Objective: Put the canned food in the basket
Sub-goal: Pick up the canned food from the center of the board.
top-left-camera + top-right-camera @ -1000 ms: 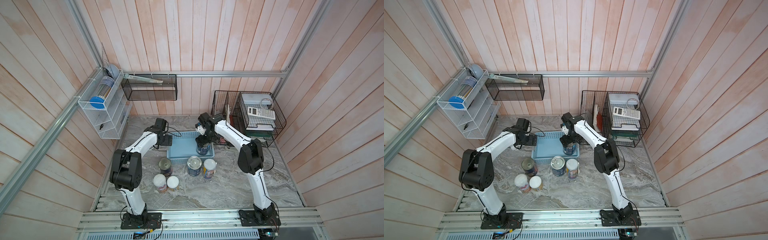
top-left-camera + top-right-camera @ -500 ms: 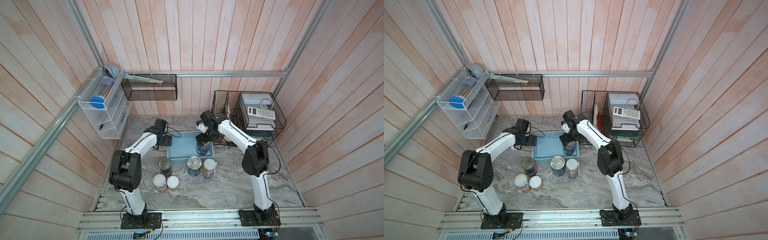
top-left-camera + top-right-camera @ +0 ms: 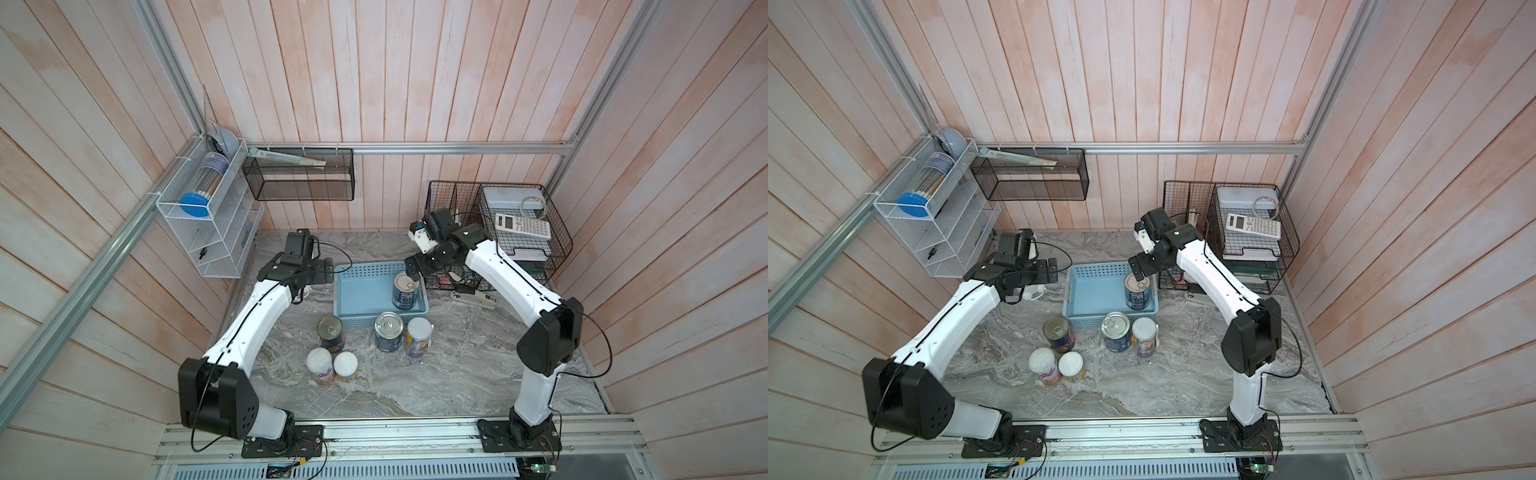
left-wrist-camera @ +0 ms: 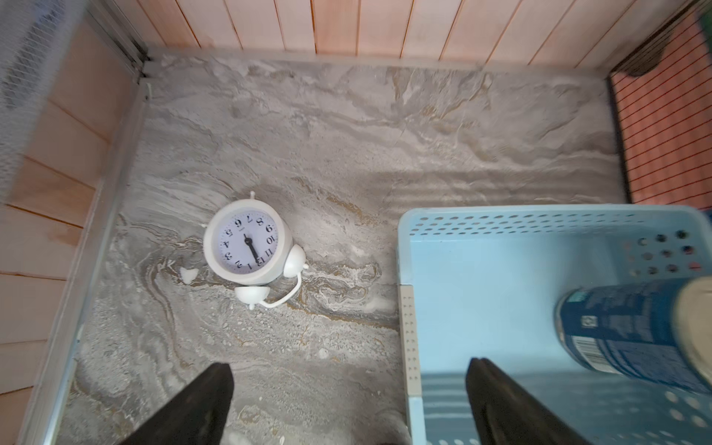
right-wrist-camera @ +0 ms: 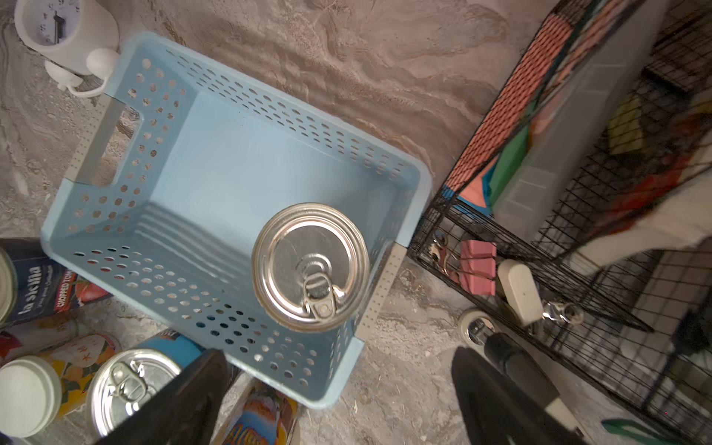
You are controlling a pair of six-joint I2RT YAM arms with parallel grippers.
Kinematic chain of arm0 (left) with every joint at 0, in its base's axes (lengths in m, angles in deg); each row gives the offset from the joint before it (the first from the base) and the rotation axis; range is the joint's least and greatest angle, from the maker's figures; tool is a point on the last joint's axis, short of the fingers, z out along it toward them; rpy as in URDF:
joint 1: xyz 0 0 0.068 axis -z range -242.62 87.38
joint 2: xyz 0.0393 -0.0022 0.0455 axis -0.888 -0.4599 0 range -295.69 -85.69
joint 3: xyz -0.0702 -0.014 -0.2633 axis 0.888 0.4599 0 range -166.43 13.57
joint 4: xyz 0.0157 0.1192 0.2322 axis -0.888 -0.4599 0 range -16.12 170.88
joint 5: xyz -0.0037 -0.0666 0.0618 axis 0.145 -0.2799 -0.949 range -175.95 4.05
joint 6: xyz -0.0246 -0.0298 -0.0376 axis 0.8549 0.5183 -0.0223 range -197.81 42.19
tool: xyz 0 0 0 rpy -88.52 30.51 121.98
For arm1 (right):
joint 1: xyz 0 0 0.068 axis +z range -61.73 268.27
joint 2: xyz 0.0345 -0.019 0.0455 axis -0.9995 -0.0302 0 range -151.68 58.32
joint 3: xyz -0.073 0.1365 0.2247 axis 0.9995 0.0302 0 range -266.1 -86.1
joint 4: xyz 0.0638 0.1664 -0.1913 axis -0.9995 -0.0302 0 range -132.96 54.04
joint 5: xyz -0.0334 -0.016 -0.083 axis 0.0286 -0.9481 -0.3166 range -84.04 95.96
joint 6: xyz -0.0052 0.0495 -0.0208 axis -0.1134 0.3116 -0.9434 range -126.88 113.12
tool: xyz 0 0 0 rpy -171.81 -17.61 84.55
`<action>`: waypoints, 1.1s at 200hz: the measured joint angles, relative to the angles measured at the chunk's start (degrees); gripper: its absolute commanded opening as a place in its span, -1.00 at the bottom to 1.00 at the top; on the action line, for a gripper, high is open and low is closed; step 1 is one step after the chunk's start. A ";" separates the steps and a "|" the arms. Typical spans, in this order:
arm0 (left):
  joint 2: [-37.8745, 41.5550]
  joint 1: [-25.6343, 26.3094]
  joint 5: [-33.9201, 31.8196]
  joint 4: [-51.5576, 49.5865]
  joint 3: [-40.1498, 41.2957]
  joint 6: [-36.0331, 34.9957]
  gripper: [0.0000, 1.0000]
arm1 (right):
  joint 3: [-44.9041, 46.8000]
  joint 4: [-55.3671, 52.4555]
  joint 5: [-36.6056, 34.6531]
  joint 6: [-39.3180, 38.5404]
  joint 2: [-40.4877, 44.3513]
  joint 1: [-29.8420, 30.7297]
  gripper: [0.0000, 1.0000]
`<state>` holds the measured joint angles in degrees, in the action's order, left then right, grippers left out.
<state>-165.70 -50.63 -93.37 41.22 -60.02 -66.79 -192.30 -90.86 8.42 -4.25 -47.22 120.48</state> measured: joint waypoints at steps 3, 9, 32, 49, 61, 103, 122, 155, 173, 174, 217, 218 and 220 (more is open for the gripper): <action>0.96 0.17 0.04 -0.50 0.07 0.13 1.00 | 0.79 0.39 -0.02 0.11 0.76 0.00 0.95; 2.25 0.79 0.15 -1.51 0.17 0.22 1.00 | 2.56 1.09 -0.04 0.24 2.32 -0.04 0.96; 3.65 5.62 1.73 -4.68 1.68 0.96 1.00 | 8.98 3.39 -0.11 0.74 5.99 -0.11 0.96; 2.60 8.17 5.38 -5.84 3.74 1.70 1.00 | 12.17 4.20 -0.07 0.81 6.45 -0.11 0.96; 1.84 8.70 7.80 -6.51 4.94 2.12 1.00 | 13.70 4.70 -0.09 0.81 6.45 -0.11 0.95; -0.44 10.05 10.29 -9.18 6.34 3.87 1.00 | 16.39 6.25 -0.04 0.81 7.80 -0.11 0.95; -1.16 11.78 10.67 -9.75 6.64 5.09 1.00 | 16.63 6.56 -0.04 0.81 8.76 -0.11 0.95; -2.73 13.29 10.16 -11.26 6.80 7.96 1.00 | 18.10 7.30 -0.02 1.03 10.62 -0.11 0.95; -3.02 13.27 8.41 -12.15 6.80 9.92 1.00 | 19.19 7.41 0.09 1.44 11.23 -0.11 0.95; -3.02 13.27 8.39 -12.17 6.80 10.03 1.00 | 19.26 7.41 0.09 1.46 11.28 -0.11 0.95; -1.55 12.90 3.93 -11.76 10.32 12.44 1.00 | 21.66 8.02 0.44 1.81 11.58 -0.11 0.96; -1.44 12.87 3.91 -11.65 10.49 12.48 1.00 | 21.66 8.04 0.44 1.81 11.58 -0.11 0.96; -1.29 12.85 3.87 -11.45 10.69 12.57 1.00 | 21.73 8.02 0.46 1.81 11.58 -0.11 0.96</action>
<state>-166.99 -37.78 -89.50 29.77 -49.33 -54.22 -170.57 -82.83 8.88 -2.43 -35.63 120.37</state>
